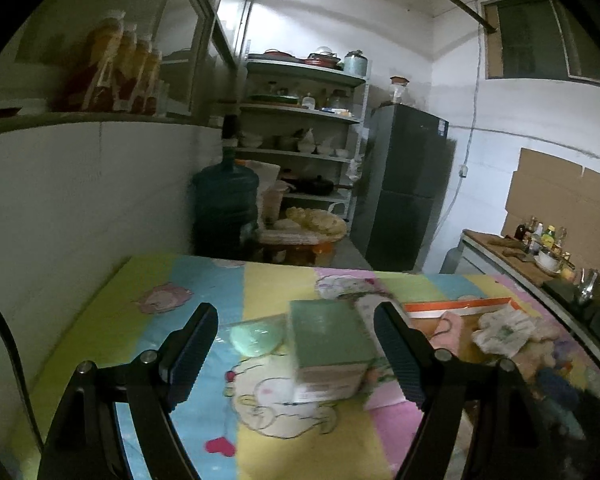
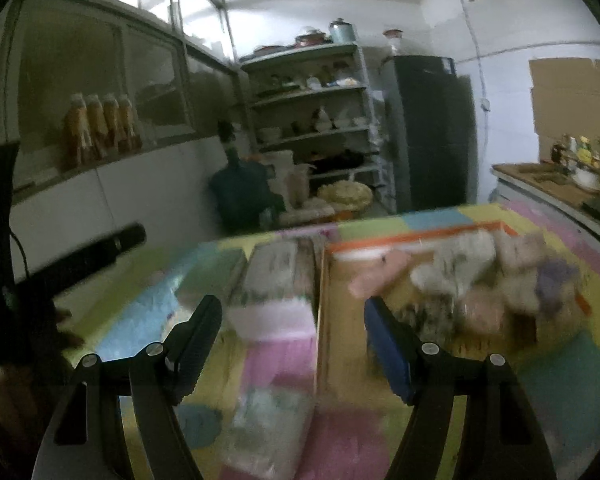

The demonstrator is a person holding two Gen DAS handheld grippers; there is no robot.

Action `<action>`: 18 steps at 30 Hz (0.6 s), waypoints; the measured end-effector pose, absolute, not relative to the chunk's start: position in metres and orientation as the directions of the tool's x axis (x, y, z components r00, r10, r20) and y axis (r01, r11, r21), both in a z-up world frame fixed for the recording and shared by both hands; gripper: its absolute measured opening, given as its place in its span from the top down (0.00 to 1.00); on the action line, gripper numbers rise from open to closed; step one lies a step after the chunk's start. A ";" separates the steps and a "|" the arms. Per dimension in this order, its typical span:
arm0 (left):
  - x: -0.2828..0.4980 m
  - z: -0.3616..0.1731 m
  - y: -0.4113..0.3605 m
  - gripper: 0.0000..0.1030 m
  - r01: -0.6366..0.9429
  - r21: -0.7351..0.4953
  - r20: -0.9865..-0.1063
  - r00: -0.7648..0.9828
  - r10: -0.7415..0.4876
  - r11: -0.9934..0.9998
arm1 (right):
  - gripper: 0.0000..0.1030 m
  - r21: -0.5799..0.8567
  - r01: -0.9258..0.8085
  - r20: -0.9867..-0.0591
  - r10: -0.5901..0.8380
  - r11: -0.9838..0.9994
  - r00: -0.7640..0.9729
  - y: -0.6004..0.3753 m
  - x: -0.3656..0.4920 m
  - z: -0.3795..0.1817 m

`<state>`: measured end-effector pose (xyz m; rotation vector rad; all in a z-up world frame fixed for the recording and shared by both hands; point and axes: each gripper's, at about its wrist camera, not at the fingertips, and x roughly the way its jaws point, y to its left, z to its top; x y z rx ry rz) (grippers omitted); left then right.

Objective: Organize soft objects
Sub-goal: 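Move both open grippers back toward the remaining items on the mat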

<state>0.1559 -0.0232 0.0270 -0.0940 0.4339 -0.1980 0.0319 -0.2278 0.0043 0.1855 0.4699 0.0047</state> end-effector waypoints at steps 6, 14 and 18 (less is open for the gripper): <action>0.158 0.020 -0.004 0.22 0.175 -0.117 -0.404 0.891 -0.208 0.978 | 0.27 0.162 0.093 -0.530 0.007 0.982 0.848 -0.202 0.020 -0.027; 0.159 0.011 0.020 0.22 0.232 -0.072 -0.386 0.890 -0.242 0.970 | 0.27 0.215 0.145 -0.664 0.036 0.966 0.747 -0.192 0.037 -0.066; 0.169 0.006 0.034 0.22 0.271 -0.049 -0.391 0.881 -0.268 0.961 | 0.27 0.204 0.157 -0.675 0.023 0.966 0.737 -0.188 0.043 -0.073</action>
